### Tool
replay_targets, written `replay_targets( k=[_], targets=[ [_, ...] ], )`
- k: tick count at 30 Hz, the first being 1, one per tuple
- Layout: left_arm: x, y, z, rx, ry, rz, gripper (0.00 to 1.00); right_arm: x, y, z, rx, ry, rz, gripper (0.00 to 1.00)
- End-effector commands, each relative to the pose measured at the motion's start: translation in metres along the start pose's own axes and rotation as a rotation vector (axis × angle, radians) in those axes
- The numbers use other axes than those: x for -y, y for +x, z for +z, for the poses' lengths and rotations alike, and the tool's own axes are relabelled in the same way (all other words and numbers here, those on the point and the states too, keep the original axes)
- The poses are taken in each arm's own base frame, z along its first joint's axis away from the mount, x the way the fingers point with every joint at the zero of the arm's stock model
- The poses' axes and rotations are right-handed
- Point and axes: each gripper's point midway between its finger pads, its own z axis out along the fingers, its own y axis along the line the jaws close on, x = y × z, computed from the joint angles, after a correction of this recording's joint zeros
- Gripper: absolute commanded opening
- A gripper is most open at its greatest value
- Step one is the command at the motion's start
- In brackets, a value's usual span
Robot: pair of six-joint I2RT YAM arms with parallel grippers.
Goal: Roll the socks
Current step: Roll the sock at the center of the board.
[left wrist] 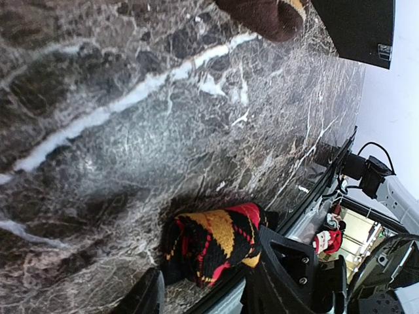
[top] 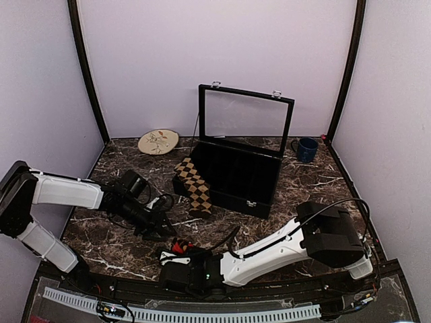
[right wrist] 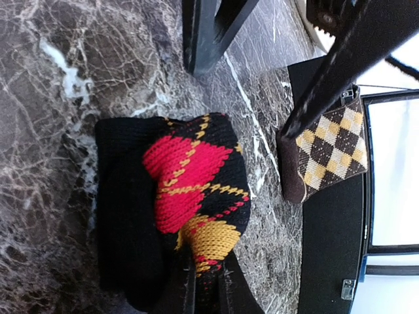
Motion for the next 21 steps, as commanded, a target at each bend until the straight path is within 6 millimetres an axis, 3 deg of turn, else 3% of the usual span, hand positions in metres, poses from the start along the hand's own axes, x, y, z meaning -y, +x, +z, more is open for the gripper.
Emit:
replay_targets(
  k=[1,7,12,15,21],
  targets=[
    [0.006,0.01,0.007,-0.064,0.02,-0.012,0.5,-0.017,0.005,0.0,0.012,0.006,-0.064,0.0],
    [0.006,0.005,0.016,-0.065,0.025,-0.024,0.51,-0.02,0.004,-0.002,0.025,0.01,-0.084,0.0],
    [0.014,0.014,0.025,-0.107,0.051,-0.004,0.47,-0.022,0.003,-0.003,0.037,0.008,-0.097,0.0],
    [0.014,0.016,0.029,-0.123,0.061,-0.004,0.39,-0.023,0.0,-0.004,0.046,0.007,-0.098,0.0],
    [0.01,0.02,0.036,-0.134,0.067,-0.001,0.06,-0.026,-0.003,-0.003,0.052,-0.002,-0.1,0.0]
  ],
)
